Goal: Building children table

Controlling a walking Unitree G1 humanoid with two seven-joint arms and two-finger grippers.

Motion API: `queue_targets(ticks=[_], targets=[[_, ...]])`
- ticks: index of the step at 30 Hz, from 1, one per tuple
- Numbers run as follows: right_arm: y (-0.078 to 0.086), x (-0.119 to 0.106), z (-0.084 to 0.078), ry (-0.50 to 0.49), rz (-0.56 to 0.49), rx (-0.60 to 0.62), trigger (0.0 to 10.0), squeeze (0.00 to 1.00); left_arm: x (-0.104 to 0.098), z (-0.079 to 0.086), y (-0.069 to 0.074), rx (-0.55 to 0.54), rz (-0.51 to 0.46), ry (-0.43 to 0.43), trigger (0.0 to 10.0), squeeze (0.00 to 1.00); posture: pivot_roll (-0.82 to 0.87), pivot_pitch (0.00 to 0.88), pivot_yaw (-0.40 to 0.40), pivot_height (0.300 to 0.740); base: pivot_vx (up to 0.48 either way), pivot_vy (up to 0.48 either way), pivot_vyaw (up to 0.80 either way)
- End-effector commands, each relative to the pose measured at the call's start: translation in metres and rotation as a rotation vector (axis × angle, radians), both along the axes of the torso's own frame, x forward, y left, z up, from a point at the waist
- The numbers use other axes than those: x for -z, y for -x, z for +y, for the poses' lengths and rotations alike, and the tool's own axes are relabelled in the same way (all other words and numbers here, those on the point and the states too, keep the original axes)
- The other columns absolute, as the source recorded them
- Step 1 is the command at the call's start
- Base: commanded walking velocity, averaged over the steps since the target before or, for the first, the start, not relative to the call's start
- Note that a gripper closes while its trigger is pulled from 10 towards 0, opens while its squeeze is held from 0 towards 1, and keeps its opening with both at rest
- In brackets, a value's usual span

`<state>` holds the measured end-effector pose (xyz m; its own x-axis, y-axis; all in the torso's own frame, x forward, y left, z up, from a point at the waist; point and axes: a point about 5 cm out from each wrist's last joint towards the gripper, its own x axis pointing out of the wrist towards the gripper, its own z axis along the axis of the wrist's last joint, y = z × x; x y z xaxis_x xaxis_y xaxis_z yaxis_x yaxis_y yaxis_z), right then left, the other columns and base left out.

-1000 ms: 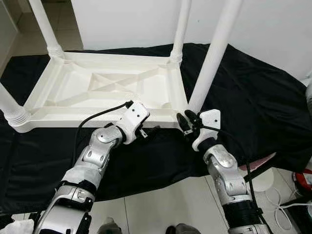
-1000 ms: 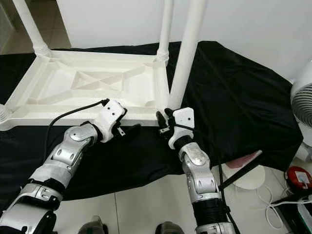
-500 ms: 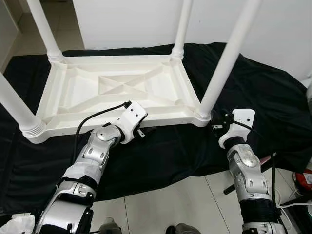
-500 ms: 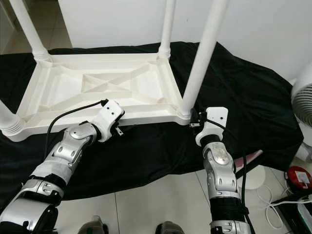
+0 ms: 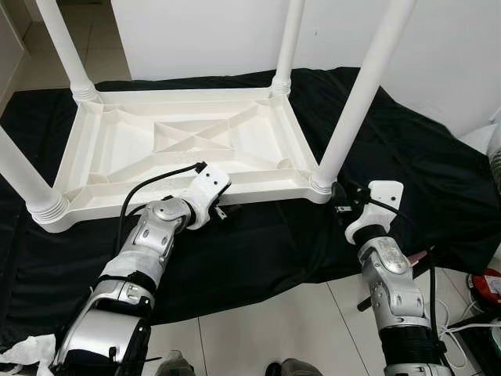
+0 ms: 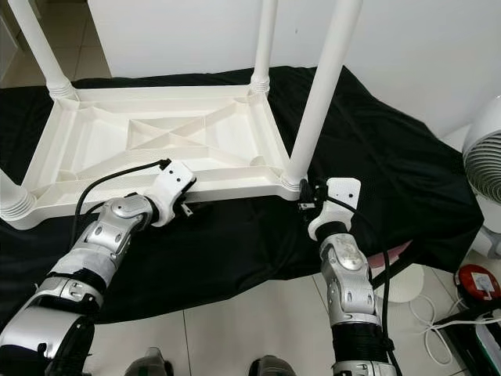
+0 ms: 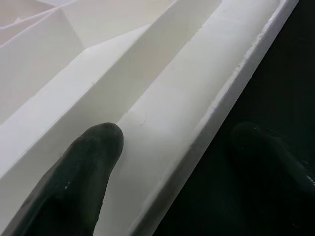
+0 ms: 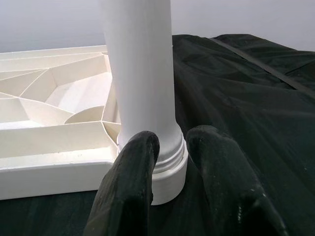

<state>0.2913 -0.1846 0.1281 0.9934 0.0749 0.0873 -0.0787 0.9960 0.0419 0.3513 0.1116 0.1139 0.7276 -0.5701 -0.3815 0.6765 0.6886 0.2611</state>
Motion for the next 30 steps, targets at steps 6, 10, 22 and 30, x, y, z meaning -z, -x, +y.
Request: queue_targets(ticks=[6,10,22,30], targets=[[-0.0002,0.0007,-0.0009,-0.009,0.009,0.012,10.0,0.0,0.0098,0.028,-0.007,-0.432,-0.097,-0.031,10.0,0.0,-0.02,0.015,-0.037,0.74,0.0,0.0,0.0],[-0.0004,0.0007,-0.0006,-0.009,0.009,0.011,10.0,0.0,0.0097,0.0278,-0.0071,-0.431,-0.097,-0.025,8.6,0.0,-0.02,0.015,-0.037,0.74,0.0,0.0,0.0],[0.0,-0.0004,-0.0015,-0.001,0.011,0.009,10.0,0.0,0.0115,0.0254,-0.0057,-0.425,-0.078,0.013,3.5,0.0,-0.03,0.022,-0.039,0.74,0.0,0.0,0.0],[-0.0007,-0.0017,-0.0024,0.004,0.007,0.009,10.0,0.0,0.0122,0.0245,-0.0058,-0.422,-0.074,0.017,2.5,0.0,-0.03,0.021,-0.038,0.74,0.0,0.0,0.0]])
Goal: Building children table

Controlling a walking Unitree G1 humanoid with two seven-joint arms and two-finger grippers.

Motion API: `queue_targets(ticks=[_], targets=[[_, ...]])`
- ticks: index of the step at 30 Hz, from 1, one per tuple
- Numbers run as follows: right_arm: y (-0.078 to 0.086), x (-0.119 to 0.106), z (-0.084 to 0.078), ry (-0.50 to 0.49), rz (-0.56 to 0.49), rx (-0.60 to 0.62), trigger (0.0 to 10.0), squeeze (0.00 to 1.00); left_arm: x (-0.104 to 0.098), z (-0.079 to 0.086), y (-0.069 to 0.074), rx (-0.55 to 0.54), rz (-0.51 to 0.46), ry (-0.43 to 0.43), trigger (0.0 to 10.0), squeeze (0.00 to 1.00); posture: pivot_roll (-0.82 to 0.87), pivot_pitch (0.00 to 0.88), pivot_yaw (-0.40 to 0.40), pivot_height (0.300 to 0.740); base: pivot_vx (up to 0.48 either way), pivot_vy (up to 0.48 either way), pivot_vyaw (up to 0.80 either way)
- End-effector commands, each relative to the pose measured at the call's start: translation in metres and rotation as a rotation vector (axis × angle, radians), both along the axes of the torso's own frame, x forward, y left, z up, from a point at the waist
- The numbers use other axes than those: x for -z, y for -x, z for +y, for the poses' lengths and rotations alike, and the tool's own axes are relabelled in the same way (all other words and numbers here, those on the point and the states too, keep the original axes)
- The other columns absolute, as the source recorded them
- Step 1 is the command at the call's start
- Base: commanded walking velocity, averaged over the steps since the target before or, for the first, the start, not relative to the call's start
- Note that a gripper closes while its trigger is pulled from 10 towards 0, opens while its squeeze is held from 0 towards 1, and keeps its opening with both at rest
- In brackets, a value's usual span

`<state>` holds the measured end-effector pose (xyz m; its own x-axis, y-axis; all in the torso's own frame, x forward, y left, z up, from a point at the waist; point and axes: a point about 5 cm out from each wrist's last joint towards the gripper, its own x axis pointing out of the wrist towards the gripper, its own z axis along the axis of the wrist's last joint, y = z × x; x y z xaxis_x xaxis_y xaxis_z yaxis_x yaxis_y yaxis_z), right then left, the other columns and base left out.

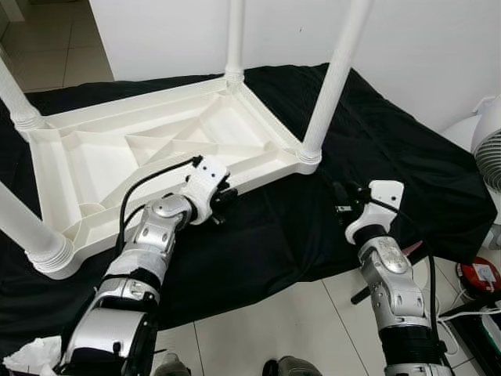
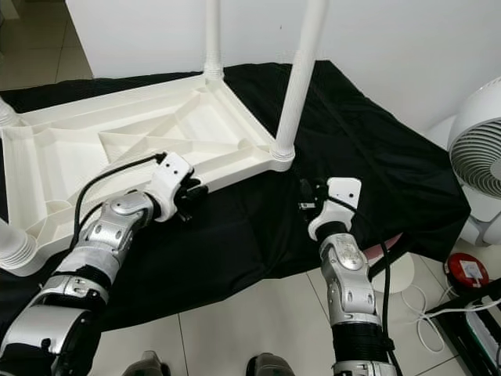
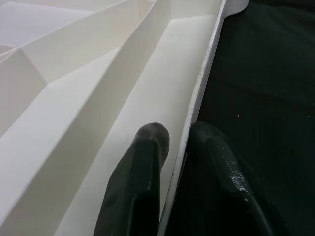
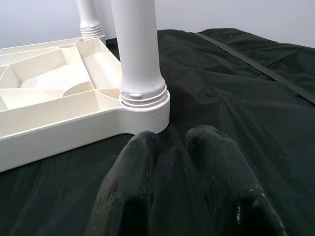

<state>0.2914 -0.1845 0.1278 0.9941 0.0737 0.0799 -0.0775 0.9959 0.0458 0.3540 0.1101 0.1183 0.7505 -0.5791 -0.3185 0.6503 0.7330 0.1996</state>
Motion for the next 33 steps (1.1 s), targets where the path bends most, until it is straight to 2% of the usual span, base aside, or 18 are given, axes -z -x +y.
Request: queue_targets(ticks=[1,5,6,7,8,9,12,13,15,16,20,21,22,27,29,30,31,33], targets=[[-0.001,-0.002,-0.002,0.008,-0.001,0.009,10.0,0.0,0.016,0.025,-0.003,-0.392,-0.045,-0.075,2.7,0.0,-0.03,0.02,-0.037,0.74,0.0,0.0,0.0],[-0.001,-0.002,-0.002,0.008,-0.001,0.01,10.0,0.0,0.016,0.025,-0.004,-0.392,-0.046,-0.074,2.7,0.0,-0.03,0.02,-0.037,0.74,0.0,0.0,0.0],[-0.002,-0.003,-0.002,0.008,-0.002,0.01,10.0,0.0,0.015,0.025,-0.004,-0.392,-0.047,-0.074,3.3,0.0,-0.03,0.017,-0.036,0.74,0.0,0.0,0.0],[-0.003,-0.003,-0.002,0.008,-0.003,0.01,10.0,0.0,0.015,0.024,-0.004,-0.389,-0.048,-0.077,8.1,0.0,-0.03,0.015,-0.034,0.74,0.0,0.0,0.0],[-0.003,-0.003,-0.002,0.008,-0.003,0.01,10.0,0.0,0.015,0.024,-0.004,-0.389,-0.048,-0.077,8.1,0.0,-0.03,0.015,-0.034,0.74,0.0,0.0,0.0],[-0.003,-0.003,-0.001,0.007,-0.004,0.01,10.0,0.0,0.014,0.021,-0.005,-0.371,-0.056,-0.075,10.0,0.0,-0.02,0.013,-0.033,0.74,0.0,0.0,0.0],[-0.004,-0.003,-0.001,0.006,-0.005,0.01,10.0,0.0,0.013,0.016,-0.003,-0.336,-0.052,-0.04,10.0,0.0,-0.02,0.011,-0.031,0.74,0.0,0.0,0.0],[-0.004,-0.003,0.0,0.006,-0.007,0.009,10.0,0.0,0.011,0.013,-0.003,-0.316,-0.055,-0.005,10.0,0.67,-0.02,0.007,-0.031,0.74,0.0,0.0,0.0],[-0.004,-0.003,0.0,0.005,-0.008,0.009,10.0,0.0,0.009,0.011,-0.002,-0.305,-0.057,0.019,10.0,0.67,-0.02,0.007,-0.031,0.74,0.0,0.0,0.0],[-0.004,-0.003,0.0,0.004,-0.009,0.009,10.0,0.0,0.007,0.01,-0.002,-0.287,-0.059,0.039,10.0,1.0,-0.02,0.007,-0.031,0.74,0.0,0.0,0.0],[-0.005,-0.003,0.001,0.001,-0.011,0.01,10.0,0.0,0.001,0.009,-0.002,-0.262,-0.084,0.027,10.0,1.0,-0.02,0.002,-0.027,0.74,0.0,0.0,0.0],[-0.006,-0.003,0.002,0.002,-0.011,0.011,10.0,0.0,-0.004,0.011,-0.001,-0.25,-0.097,0.008,10.0,0.75,-0.01,0.0,-0.023,0.74,0.0,0.0,0.0],[-0.006,-0.003,0.002,0.004,-0.011,0.01,10.0,0.0,-0.008,0.013,-0.001,-0.241,-0.106,-0.012,10.0,0.0,-0.01,0.0,-0.023,0.74,0.0,0.0,0.0],[-0.005,-0.001,0.004,0.006,-0.008,0.006,10.0,0.0,-0.019,0.029,0.0,-0.24,-0.096,-0.042,10.0,0.0,0.0,0.0,-0.021,0.74,0.0,0.0,0.0],[-0.006,0.0,0.006,0.006,-0.007,0.001,10.0,0.0,-0.02,0.037,0.008,-0.184,-0.08,-0.085,10.0,0.0,0.0,0.0,-0.018,0.74,0.0,0.0,0.0],[-0.007,0.0,0.007,0.006,-0.007,-0.001,10.0,0.0,-0.021,0.041,0.015,-0.113,-0.095,-0.109,10.0,0.0,0.0,0.0,-0.018,0.74,0.0,0.0,0.0],[-0.007,0.0,0.007,0.006,-0.007,-0.001,10.0,0.0,-0.021,0.041,0.015,-0.113,-0.095,-0.109,10.0,0.0,0.0,0.0,-0.018,0.74,0.0,0.0,0.0],[-0.009,-0.001,0.008,0.006,-0.008,-0.005,10.0,0.0,-0.024,0.044,0.025,-0.026,-0.107,-0.116,10.0,0.0,0.0,0.0,-0.018,0.74,0.0,0.0,0.0]])
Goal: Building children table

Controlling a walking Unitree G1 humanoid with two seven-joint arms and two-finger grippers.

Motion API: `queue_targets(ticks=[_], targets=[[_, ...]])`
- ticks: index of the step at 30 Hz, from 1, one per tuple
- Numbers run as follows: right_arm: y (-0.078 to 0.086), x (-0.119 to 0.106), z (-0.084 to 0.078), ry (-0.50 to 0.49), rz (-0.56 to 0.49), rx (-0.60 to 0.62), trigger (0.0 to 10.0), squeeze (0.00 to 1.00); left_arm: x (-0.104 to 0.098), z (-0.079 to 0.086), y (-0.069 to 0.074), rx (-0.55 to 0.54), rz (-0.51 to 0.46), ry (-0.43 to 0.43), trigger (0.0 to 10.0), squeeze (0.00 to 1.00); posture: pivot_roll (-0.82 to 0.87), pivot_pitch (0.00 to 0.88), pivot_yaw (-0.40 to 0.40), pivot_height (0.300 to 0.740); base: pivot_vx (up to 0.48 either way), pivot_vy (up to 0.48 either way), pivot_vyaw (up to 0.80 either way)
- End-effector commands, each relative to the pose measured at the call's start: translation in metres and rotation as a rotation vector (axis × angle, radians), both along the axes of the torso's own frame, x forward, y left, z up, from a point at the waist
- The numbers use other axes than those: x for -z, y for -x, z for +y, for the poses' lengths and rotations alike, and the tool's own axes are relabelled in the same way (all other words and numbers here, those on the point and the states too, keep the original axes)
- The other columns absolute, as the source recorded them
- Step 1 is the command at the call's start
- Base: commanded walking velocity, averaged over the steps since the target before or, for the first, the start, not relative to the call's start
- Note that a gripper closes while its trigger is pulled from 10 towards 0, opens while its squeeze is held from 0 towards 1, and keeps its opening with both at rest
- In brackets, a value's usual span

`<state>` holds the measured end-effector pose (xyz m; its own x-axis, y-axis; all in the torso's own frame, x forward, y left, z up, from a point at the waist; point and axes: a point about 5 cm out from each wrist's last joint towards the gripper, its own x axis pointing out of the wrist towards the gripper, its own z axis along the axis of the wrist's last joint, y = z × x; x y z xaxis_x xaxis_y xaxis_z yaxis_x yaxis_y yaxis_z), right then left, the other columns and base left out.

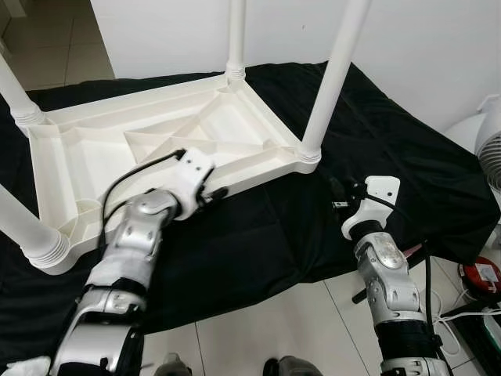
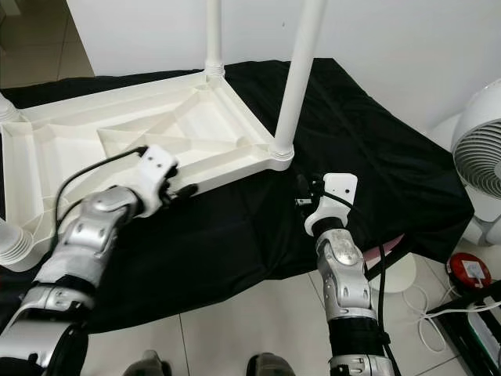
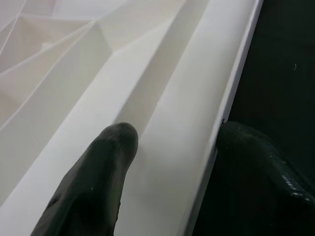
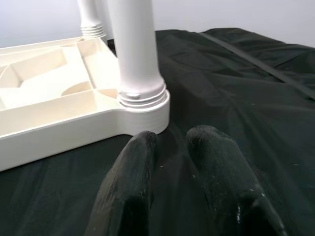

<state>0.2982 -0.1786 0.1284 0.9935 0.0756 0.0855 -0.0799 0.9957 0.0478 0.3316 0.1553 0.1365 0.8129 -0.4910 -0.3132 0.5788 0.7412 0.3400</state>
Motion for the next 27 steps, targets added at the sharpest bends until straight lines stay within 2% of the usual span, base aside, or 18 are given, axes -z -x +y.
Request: queue_targets(ticks=[1,4,6,13,15,19,25,26,27], targets=[[-0.002,0.0,0.002,0.009,-0.003,-0.003,10.0,0.0,-0.005,-0.001,0.002,0.04,-0.017,-0.001,10.0,0.0,0.0,0.0,-0.018,0.74,0.0,0.0,0.0],[-0.002,0.002,0.004,0.012,0.002,-0.015,10.0,0.0,-0.009,0.003,0.018,0.143,0.001,0.018,10.0,0.0,0.02,0.0,-0.022,0.74,0.0,0.0,0.0],[-0.002,0.003,0.005,0.014,0.004,-0.019,10.0,0.0,-0.009,0.004,0.023,0.17,0.017,0.014,10.0,0.0,0.02,0.0,-0.022,0.74,0.0,0.0,0.0],[-0.002,0.004,0.006,0.013,0.006,-0.022,10.0,0.0,-0.008,0.012,0.034,0.197,0.048,-0.011,10.0,0.0,0.03,0.0,-0.02,0.74,0.0,0.0,0.0],[-0.001,0.005,0.006,0.013,0.008,-0.021,10.0,0.0,-0.004,0.019,0.041,0.208,0.082,-0.033,10.0,0.0,0.03,0.0,-0.019,0.74,0.0,0.0,0.0],[0.0,0.006,0.006,0.013,0.01,-0.022,10.0,0.0,0.001,0.021,0.052,0.254,0.126,-0.057,10.0,0.0,0.03,0.0,-0.02,0.74,0.0,0.0,0.0],[0.001,0.007,0.006,0.012,0.012,-0.021,10.0,0.0,0.005,0.022,0.054,0.25,0.14,-0.081,10.0,0.0,0.03,0.0,-0.018,0.74,0.0,0.0,0.0],[0.001,0.007,0.006,0.011,0.014,-0.02,10.0,0.0,0.007,0.026,0.051,0.204,0.144,-0.084,10.0,0.0,0.03,0.0,-0.018,0.74,0.0,0.0,0.0],[0.001,0.007,0.006,0.011,0.014,-0.02,10.0,0.0,0.007,0.026,0.051,0.204,0.144,-0.084,10.0,0.0,0.03,0.0,-0.018,0.74,0.0,0.0,0.0]])
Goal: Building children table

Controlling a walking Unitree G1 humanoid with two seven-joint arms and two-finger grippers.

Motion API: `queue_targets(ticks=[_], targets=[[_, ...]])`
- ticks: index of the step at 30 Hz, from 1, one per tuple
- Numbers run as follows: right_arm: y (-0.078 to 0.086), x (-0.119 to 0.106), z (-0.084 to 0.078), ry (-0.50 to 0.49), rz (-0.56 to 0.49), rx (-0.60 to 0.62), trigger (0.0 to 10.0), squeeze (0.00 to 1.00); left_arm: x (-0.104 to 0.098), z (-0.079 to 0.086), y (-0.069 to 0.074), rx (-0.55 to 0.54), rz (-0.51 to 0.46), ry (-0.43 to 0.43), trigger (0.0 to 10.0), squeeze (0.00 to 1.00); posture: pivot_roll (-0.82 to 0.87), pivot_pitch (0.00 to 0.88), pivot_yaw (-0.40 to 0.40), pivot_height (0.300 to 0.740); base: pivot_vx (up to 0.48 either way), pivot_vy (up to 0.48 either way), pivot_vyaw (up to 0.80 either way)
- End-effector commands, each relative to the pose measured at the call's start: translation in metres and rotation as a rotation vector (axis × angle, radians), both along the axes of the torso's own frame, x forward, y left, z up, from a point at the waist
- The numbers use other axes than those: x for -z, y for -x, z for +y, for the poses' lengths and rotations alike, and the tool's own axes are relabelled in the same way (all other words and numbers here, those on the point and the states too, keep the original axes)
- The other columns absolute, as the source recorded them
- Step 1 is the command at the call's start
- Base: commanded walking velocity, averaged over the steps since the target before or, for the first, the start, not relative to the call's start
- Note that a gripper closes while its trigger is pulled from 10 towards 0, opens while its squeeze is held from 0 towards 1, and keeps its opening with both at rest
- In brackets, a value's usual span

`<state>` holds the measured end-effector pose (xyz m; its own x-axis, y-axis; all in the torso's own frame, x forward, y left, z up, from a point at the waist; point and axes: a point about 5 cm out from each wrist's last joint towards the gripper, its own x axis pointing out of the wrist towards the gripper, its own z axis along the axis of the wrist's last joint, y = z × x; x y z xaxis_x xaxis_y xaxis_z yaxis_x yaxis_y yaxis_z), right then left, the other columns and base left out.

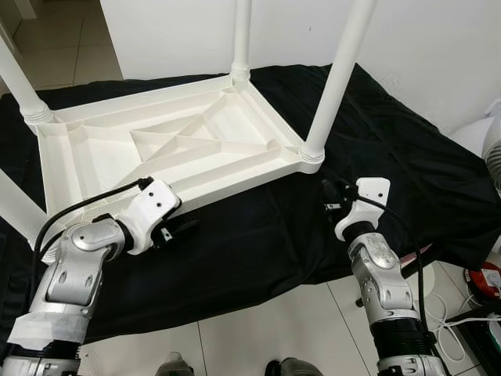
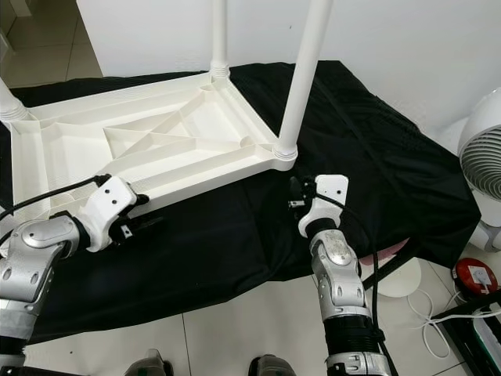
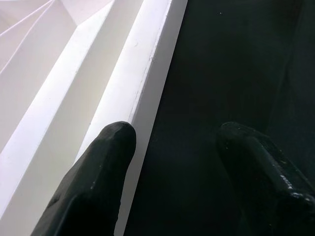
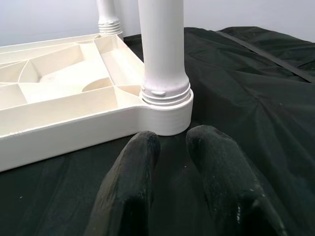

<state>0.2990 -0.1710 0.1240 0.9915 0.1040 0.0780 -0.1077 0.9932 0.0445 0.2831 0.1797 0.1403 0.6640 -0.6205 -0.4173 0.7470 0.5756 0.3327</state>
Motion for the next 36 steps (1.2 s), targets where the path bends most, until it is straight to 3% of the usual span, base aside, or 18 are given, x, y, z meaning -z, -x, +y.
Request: queue_targets(ticks=[1,3,8,11,14,21,22,25,35,36], targets=[[0.003,0.004,-0.001,0.006,0.008,0.01,10.0,0.0,0.013,0.005,-0.001,-0.054,0.062,-0.024,10.0,0.0,0.03,0.004,-0.018,0.74,0.0,0.0,0.0],[0.004,0.004,-0.002,0.007,0.01,0.011,10.0,0.0,0.009,0.01,-0.006,-0.124,0.032,-0.006,10.0,0.0,0.03,0.009,-0.018,0.74,0.0,0.0,0.0],[0.004,0.005,-0.002,0.007,0.012,0.012,10.0,0.0,-0.001,0.01,-0.01,-0.152,-0.029,0.041,10.0,0.0,0.03,0.017,-0.023,0.74,0.0,0.0,0.0],[0.004,0.005,-0.003,0.009,0.015,0.011,10.0,0.0,-0.019,0.006,-0.016,-0.182,-0.1,0.15,10.0,0.0,0.03,0.021,-0.027,0.74,0.0,0.0,0.0],[0.003,0.004,-0.003,0.012,0.014,0.01,10.0,0.0,-0.021,0.012,-0.023,-0.264,-0.118,0.159,10.0,0.0,0.03,0.022,-0.028,0.74,0.0,0.0,0.0],[0.002,0.003,-0.005,0.017,0.01,0.015,10.0,0.0,-0.005,0.02,-0.025,-0.342,-0.047,0.084,10.0,0.0,0.03,0.029,-0.028,0.74,0.0,0.0,0.0],[0.002,0.002,-0.006,0.019,0.009,0.019,10.0,0.0,0.003,0.018,-0.021,-0.298,-0.026,0.035,10.0,0.0,0.03,0.029,-0.028,0.74,0.0,0.0,0.0],[0.003,0.002,-0.007,0.018,0.009,0.023,10.0,0.0,0.009,0.015,-0.017,-0.278,0.007,0.026,10.0,0.0,0.02,0.032,-0.028,0.74,0.0,0.0,0.0],[0.002,0.002,-0.007,0.018,0.009,0.028,10.0,0.0,0.013,0.024,-0.023,-0.351,0.003,-0.031,10.0,0.0,0.02,0.031,-0.028,0.74,0.0,0.0,0.0],[0.002,0.002,-0.008,0.017,0.008,0.028,10.0,0.0,0.013,0.024,-0.023,-0.35,0.004,-0.03,8.9,0.0,0.02,0.029,-0.028,0.74,0.0,0.0,0.0]])
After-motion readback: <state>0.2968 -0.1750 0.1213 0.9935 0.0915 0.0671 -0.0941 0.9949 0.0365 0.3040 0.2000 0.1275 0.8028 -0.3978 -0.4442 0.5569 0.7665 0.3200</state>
